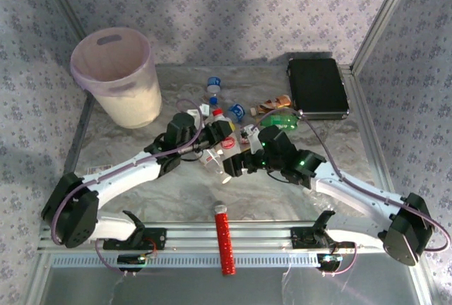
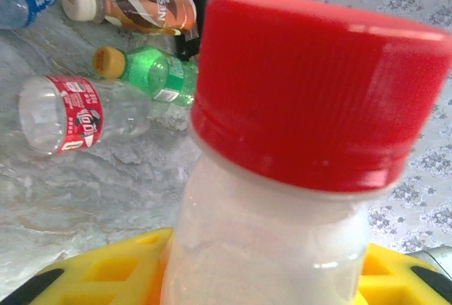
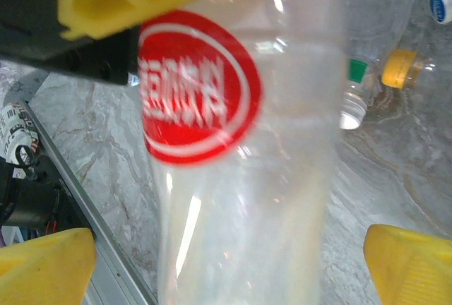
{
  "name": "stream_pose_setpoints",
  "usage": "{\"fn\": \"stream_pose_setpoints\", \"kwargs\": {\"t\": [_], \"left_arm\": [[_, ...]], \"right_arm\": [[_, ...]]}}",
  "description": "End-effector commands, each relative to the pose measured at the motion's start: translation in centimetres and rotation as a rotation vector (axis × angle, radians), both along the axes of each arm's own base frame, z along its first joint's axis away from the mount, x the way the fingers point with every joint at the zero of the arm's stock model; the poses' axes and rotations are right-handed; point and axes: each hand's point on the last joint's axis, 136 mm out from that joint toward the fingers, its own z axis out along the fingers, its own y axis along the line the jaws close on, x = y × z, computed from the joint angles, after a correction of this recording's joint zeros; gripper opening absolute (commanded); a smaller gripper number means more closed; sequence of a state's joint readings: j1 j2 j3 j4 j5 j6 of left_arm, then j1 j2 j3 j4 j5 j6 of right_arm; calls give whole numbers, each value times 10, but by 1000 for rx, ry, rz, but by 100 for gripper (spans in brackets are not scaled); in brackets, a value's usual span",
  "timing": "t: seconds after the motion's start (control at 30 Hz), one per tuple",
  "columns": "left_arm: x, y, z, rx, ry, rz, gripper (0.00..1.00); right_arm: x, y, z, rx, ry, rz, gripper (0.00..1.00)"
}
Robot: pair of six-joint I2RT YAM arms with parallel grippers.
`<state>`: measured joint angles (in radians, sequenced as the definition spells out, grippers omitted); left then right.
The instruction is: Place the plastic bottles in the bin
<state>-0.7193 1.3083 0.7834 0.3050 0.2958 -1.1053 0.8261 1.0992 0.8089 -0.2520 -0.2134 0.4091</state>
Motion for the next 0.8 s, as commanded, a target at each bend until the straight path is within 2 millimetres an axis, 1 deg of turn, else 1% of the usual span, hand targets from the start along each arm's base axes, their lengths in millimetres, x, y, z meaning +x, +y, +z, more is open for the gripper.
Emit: {"fn": "stream_pose_setpoints", "kwargs": {"t": [0.0, 0.1, 0.2, 0.3, 0.33, 0.37, 0.47, 0.6, 0.67, 0.77], "left_arm": [[6, 8, 41, 6, -107, 0, 44], [14, 20, 58, 45, -146, 4, 44], [25, 36, 88, 101, -205, 9, 44], [36, 59, 123, 141, -265, 32, 44], [41, 69, 135, 157, -285, 46, 44], [45, 80, 142, 182, -289, 63, 43], [54, 107, 156, 267, -304, 99, 43], [63, 141, 178, 289, -331, 162, 41], [68, 161, 190, 309, -347, 211, 40], [75, 187, 203, 328, -363, 268, 38]], "right_arm": [[-1, -16, 17, -23, -29, -26, 99], [-4, -30, 20, -41, -42, -48, 99], [-2, -48, 14, -75, -26, -98, 99], [-2, -59, 2, -106, 11, -131, 99], [-2, -61, -1, -113, 20, -136, 99], [-2, -61, -3, -117, 28, -135, 99], [-3, -63, -10, -129, 40, -139, 99], [-3, -64, -14, -145, 45, -132, 98], [-3, -64, -15, -150, 46, -127, 98], [-2, -64, -17, -158, 51, -124, 98]]}}
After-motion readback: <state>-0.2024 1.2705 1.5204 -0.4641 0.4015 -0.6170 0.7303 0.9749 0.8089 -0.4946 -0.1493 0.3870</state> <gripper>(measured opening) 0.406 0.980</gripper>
